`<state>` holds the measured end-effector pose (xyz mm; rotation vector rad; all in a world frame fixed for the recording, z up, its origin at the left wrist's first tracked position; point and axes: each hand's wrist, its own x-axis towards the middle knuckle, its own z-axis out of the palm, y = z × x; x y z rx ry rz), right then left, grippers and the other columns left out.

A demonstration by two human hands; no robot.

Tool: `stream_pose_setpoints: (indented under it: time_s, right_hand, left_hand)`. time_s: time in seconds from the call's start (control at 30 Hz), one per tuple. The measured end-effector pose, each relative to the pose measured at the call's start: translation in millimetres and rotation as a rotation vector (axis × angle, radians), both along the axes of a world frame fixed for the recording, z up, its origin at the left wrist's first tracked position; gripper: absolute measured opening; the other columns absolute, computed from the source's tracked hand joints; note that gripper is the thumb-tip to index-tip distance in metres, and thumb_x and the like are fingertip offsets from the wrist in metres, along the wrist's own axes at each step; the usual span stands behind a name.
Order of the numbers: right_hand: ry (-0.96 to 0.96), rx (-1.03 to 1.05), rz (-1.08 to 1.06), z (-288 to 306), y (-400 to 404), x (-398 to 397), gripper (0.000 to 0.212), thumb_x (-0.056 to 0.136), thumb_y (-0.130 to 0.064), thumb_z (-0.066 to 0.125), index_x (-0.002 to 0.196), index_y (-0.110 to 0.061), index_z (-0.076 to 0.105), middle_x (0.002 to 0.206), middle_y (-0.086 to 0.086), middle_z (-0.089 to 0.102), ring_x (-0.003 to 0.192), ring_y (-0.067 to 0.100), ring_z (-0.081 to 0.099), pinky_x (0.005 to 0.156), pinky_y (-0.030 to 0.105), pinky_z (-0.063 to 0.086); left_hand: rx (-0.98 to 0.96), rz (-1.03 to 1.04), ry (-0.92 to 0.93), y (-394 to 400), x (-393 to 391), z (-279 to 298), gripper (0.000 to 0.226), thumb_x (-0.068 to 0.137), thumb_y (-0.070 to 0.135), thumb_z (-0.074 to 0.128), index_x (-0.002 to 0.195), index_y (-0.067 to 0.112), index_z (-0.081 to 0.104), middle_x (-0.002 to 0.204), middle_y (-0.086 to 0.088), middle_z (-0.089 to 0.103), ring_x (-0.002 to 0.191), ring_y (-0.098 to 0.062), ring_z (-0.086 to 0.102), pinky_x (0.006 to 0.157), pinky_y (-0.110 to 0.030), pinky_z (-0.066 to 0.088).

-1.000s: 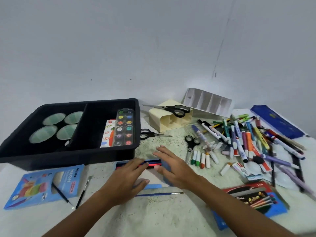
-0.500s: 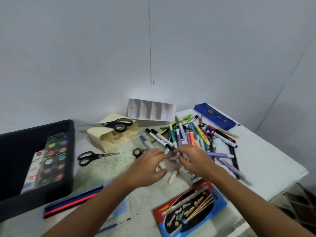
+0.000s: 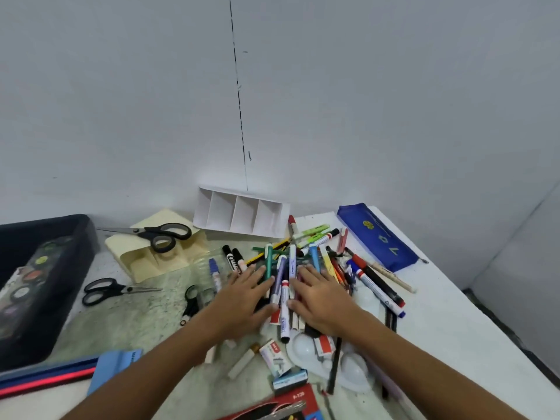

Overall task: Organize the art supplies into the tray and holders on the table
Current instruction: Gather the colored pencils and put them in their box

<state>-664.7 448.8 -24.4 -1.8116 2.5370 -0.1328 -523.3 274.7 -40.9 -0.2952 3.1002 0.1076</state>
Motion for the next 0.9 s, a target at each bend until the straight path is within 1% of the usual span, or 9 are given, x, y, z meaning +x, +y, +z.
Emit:
stream_pose_setpoints:
  time_s: [0.13,0.2,0.27,0.33,0.4,0.53,0.63,0.73,0.9]
  right_hand:
    - [0.007,-0.113,0.112,3,2,-6,0.053,0.098,-0.051,0.028,0.126,-0.02,0.061,0.134,0.003,0.055,0.13,0.02,0.044,0.113,0.04,0.027]
    - [-0.046,-0.184,0.13,6,3,-13,0.046,0.098,-0.046,0.034,0.119,-0.02,0.065,0.125,-0.001,0.062,0.121,0.016,0.051,0.109,0.037,0.031]
    - [-0.088,-0.278,0.099,8,3,-22,0.035,0.098,-0.037,0.044,0.116,-0.018,0.067,0.12,-0.001,0.065,0.115,0.015,0.055,0.106,0.038,0.036]
    - [-0.097,-0.358,0.023,10,1,-32,0.028,0.095,-0.025,0.052,0.115,-0.013,0.068,0.117,0.003,0.066,0.113,0.019,0.056,0.102,0.045,0.041]
    - [-0.075,-0.383,-0.075,12,1,-43,0.032,0.093,-0.022,0.056,0.122,-0.012,0.064,0.127,0.009,0.061,0.125,0.027,0.05,0.106,0.05,0.039]
    - [-0.014,-0.091,-0.206,-2,10,-63,0.054,0.102,-0.045,0.033,0.152,-0.025,0.026,0.16,0.005,0.022,0.149,0.029,0.01,0.118,0.048,0.011]
    - [-0.067,0.0,-0.242,-13,20,-73,0.058,0.102,-0.053,0.018,0.155,-0.032,0.007,0.163,0.004,0.01,0.15,0.026,0.0,0.119,0.05,0.003]
    - [-0.099,-0.044,-0.285,-13,23,-79,0.057,0.102,-0.052,0.021,0.155,-0.031,0.012,0.163,0.004,0.014,0.15,0.025,0.005,0.119,0.048,0.006]
    - [-0.26,-0.372,-0.293,4,30,-73,0.041,0.102,-0.028,0.046,0.141,-0.016,0.049,0.146,0.007,0.047,0.135,0.024,0.041,0.109,0.038,0.033]
  left_hand:
    - [0.019,0.045,0.013,-6,13,15,0.068,0.098,0.063,0.023,0.152,0.022,0.03,0.157,-0.001,0.031,0.147,-0.017,0.019,0.117,-0.037,0.014]
    - [0.058,0.061,0.108,-6,15,25,0.069,0.094,0.064,0.024,0.137,0.017,0.053,0.139,-0.003,0.051,0.133,-0.02,0.042,0.108,-0.034,0.032]
    - [0.06,0.069,0.196,-7,13,33,0.06,0.094,0.058,0.033,0.123,0.014,0.063,0.128,-0.003,0.058,0.121,-0.021,0.051,0.099,-0.03,0.039]
    - [0.052,0.052,0.252,-6,4,35,0.049,0.094,0.047,0.051,0.127,0.013,0.061,0.136,-0.007,0.054,0.129,-0.024,0.047,0.106,-0.032,0.036]
    - [0.08,-0.01,0.247,0,-7,35,0.056,0.093,0.049,0.052,0.138,0.015,0.053,0.15,-0.007,0.042,0.142,-0.026,0.032,0.114,-0.035,0.023]
    - [-0.021,-0.125,0.007,6,-24,19,0.072,0.094,0.07,0.022,0.155,0.034,0.01,0.16,0.003,-0.013,0.148,-0.022,-0.019,0.119,-0.04,-0.008]
    - [-0.046,-0.088,-0.128,-2,-21,6,0.083,0.081,0.081,0.001,0.151,0.038,-0.013,0.157,0.001,-0.027,0.144,-0.024,-0.028,0.12,-0.049,-0.008]
    - [-0.035,-0.015,-0.158,-19,-12,3,0.094,0.075,0.088,-0.005,0.153,0.036,-0.008,0.157,-0.001,-0.024,0.147,-0.023,-0.021,0.12,-0.051,-0.004]
    - [0.028,0.043,-0.074,-24,-5,12,0.075,0.092,0.069,0.033,0.155,0.033,0.011,0.163,-0.002,-0.008,0.149,-0.023,-0.012,0.119,-0.044,-0.002]
